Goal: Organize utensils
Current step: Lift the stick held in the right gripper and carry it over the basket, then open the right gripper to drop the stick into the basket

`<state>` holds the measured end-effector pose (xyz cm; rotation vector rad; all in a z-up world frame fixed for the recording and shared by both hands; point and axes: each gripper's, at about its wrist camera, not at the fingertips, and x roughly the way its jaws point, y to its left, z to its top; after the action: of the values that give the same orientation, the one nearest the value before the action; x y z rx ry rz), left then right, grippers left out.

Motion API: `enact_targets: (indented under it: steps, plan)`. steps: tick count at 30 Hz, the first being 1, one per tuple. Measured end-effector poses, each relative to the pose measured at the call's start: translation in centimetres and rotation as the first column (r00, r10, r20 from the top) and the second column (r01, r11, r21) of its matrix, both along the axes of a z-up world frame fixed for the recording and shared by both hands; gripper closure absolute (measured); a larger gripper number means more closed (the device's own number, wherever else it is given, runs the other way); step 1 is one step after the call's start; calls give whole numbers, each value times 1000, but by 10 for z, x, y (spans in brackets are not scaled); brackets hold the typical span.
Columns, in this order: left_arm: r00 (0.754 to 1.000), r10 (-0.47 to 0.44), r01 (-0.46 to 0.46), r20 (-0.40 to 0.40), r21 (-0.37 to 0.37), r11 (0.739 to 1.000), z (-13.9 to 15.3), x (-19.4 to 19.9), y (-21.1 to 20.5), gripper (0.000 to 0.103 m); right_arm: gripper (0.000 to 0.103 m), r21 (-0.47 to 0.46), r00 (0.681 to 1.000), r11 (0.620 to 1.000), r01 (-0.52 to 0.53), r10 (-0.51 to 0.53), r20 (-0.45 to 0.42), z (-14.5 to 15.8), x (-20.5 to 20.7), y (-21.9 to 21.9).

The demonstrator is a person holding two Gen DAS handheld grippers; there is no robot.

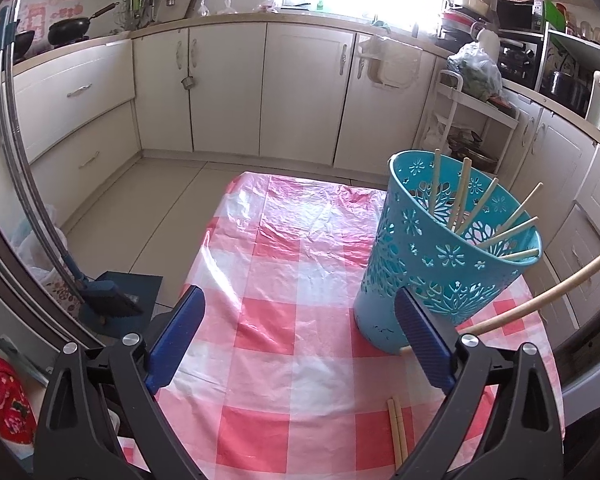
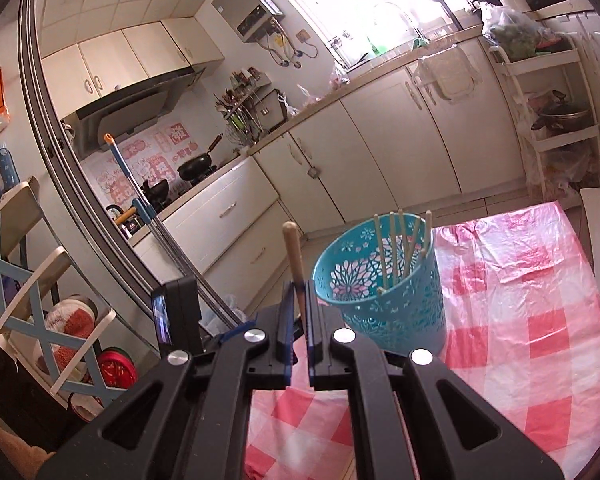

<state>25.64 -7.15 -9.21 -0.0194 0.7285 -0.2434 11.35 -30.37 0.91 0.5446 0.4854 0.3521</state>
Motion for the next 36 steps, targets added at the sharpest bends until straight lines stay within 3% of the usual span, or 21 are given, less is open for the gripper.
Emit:
enact_targets:
  steps: [11,16,21,27,29,34,36]
  plan:
    - [1000,19,-20,-24,-32,999,0,4,6,11,98,-27,991,997,72,-68,117,63,29,-17]
    - [1000,17,-18,-26,-30,999,-1,4,6,11,98,-62,984,991,117,-107,143,74,52,-18]
    - [999,16,-17,-31,-28,999,-2,5,5,11,98,-177,985,971,161,-145,98,49,79,-5]
    - [999,11,-12,-39,-20,1000,-4,6,5,11,97,-270,986,956,114,-142,-85,-8,105,8]
    - [999,10,-11,-42,-16,1000,-5,6,5,11,80,-250,982,959,131,-160,-99,-15,98,4]
    - [999,16,-17,-48,-6,1000,-6,6,7,11,78,-279,988,952,124,-143,-51,-13,49,15]
    - [999,21,-21,-50,0,1000,-7,6,8,11,78,-312,990,948,67,-101,-94,-27,28,27]
